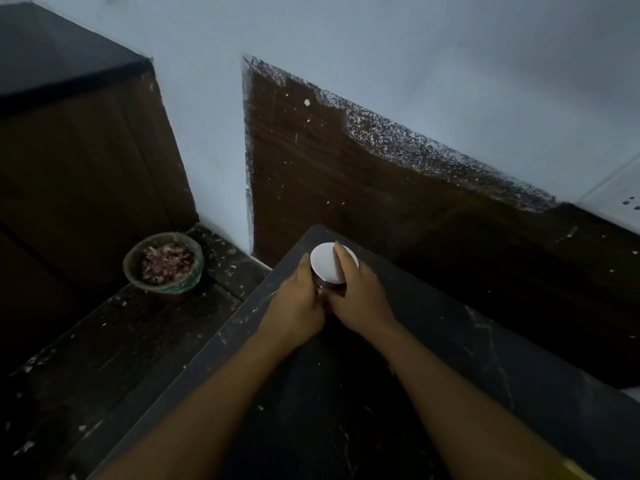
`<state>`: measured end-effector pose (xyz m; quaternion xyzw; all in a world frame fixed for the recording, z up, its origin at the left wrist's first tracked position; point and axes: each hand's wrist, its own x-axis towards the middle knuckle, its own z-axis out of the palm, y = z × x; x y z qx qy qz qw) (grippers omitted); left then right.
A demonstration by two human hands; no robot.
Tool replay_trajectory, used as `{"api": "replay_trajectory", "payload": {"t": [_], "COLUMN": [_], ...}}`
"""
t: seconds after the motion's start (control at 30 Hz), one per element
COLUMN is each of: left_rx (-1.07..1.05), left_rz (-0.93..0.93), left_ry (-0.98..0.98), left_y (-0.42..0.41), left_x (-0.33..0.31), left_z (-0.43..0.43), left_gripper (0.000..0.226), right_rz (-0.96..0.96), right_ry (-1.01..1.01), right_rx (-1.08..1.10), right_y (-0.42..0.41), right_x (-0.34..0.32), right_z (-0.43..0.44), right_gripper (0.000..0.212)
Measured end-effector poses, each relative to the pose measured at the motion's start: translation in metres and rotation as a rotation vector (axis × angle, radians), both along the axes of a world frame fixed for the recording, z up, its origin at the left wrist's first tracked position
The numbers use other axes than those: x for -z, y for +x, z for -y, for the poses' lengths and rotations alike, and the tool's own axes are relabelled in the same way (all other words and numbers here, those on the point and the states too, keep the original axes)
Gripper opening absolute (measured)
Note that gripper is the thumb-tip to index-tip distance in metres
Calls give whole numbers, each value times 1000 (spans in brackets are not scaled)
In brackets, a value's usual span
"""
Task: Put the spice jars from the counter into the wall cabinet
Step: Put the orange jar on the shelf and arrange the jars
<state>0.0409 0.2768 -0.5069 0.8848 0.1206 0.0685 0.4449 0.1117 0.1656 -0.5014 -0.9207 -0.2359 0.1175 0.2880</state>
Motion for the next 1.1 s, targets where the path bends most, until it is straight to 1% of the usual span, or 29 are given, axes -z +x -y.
{"api": "replay_trajectory", "payload": {"t": [0.1,0.2,0.3,0.4,0.5,0.57,0.67,0.73,0.77,0.83,0.87,0.9,0.93,1.0,1.1], "left_rx": [23,25,41,37,14,44,87,129,152,185,198,213,232,267,287], "left_rz": [25,90,205,331,411,459,522,541,553,577,588,596,606,627,647], "left_ry": [-32,-18,19,-7,-115,-263,-460,-538,-567,-604,-615,-623,-627,-617,-612], "left_y": [-2,-10,-24,-38,-54,-66,-81,-92,-96,-104,-107,-110,-112,-117,-119], "left_x": [-16,-39,-66,-96,-131,-156,-187,-210,-218,-236,-242,-249,-254,-263,-274], "left_z": [11,30,62,104,142,165,189,211,222,243,251,261,268,283,306], "left_gripper": [80,97,111,116,111,106,91,79,75,72,72,73,72,58,26], "right_rz": [26,74,146,197,208,160,-32,-168,-232,-352,-398,-415,-413,-365,-130], "right_ry": [78,226,374,426,455,555,764,823,841,955,1016,1067,1094,1120,1076], "right_rx": [65,171,257,280,288,272,241,206,160,79,62,45,35,36,118], "right_y": [-6,-14,-27,-48,-70,-85,-107,-122,-130,-147,-154,-161,-167,-177,-190], "right_x": [-16,-48,-84,-120,-153,-175,-200,-213,-218,-230,-234,-240,-245,-254,-270], "right_z": [19,39,66,98,133,163,200,227,237,259,268,279,287,302,319], "right_gripper": [85,91,89,93,90,87,87,85,80,60,52,49,49,56,76]}}
